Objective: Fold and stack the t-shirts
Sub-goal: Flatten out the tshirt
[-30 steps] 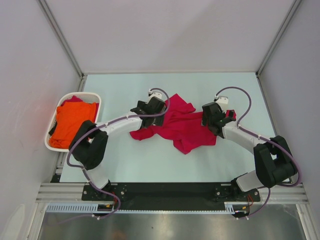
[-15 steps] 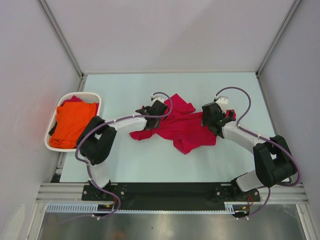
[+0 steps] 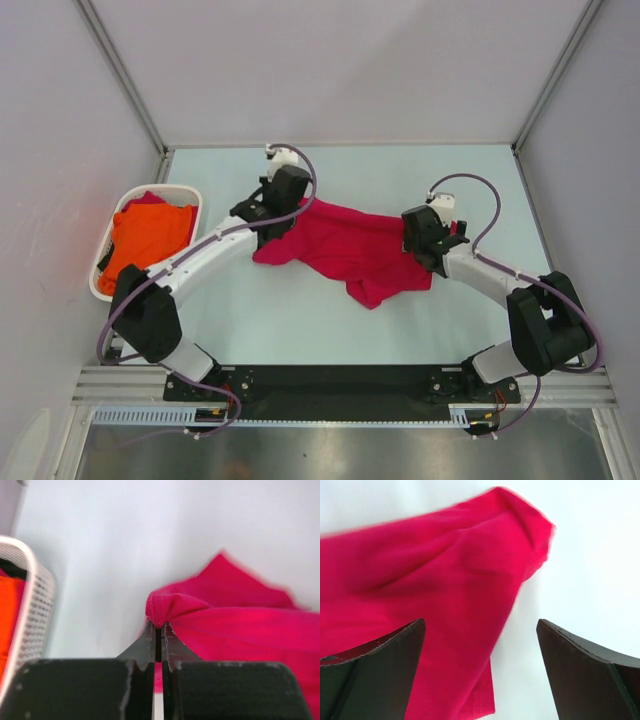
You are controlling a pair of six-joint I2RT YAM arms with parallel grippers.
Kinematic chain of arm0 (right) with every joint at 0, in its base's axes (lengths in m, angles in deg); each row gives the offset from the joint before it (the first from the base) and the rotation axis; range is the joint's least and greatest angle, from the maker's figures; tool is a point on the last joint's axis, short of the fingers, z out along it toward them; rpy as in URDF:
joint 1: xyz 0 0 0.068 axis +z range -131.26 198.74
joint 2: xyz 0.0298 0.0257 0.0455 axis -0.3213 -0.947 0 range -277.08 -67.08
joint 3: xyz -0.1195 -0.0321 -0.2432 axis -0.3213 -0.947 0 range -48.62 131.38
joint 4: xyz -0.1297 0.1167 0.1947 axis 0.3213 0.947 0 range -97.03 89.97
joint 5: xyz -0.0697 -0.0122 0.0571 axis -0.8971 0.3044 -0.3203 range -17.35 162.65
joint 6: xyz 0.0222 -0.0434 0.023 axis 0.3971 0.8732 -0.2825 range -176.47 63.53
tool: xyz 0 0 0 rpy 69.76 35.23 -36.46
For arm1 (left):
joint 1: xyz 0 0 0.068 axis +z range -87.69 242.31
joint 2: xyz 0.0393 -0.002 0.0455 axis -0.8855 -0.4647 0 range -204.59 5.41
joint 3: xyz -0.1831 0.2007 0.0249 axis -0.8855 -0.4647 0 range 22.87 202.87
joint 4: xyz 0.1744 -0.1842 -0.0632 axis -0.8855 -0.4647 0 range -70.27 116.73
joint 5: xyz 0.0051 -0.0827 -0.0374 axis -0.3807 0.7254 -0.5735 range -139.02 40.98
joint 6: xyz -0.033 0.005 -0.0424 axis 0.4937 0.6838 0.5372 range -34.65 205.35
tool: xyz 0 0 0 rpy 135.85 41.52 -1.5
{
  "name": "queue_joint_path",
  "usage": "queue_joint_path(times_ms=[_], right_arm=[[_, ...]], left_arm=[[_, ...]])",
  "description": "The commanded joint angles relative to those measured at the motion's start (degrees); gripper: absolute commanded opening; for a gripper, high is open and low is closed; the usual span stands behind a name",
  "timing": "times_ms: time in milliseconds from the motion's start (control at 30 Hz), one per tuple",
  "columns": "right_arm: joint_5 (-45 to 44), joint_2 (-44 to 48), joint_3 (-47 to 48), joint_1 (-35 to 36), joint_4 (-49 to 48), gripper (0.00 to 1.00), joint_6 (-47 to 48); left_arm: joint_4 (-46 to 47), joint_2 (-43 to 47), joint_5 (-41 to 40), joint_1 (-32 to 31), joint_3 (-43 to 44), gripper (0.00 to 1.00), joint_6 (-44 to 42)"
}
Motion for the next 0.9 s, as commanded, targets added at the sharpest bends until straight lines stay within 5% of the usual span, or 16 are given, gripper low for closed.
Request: queue_joint_path(times_ms=[0,267,567,867], right_arm=[[-2.88,3.04,0.64,0.52,-0.15,1.00,-0.47],[-1.48,7.17,-0.15,2.28,0.55,1.00,0.14],[-1.04,9.63,-0.86,3.51,0.73,1.00,0.94],[-2.27,13.32,-2.44,5.44,-1.73,1.00,1.29]], left_arm=[[1.02,0.38,-7.55,2.25,7.41,0.00,-6.45],[0.67,-10.42,-8.88,6.99,17.86,0.00,-9.89],[-2.40,-25.98,-7.82,11.65,42.37,0.00,-14.72],[-2.67,-16.16,-7.99,12.01,47.14,0.00,-19.46]])
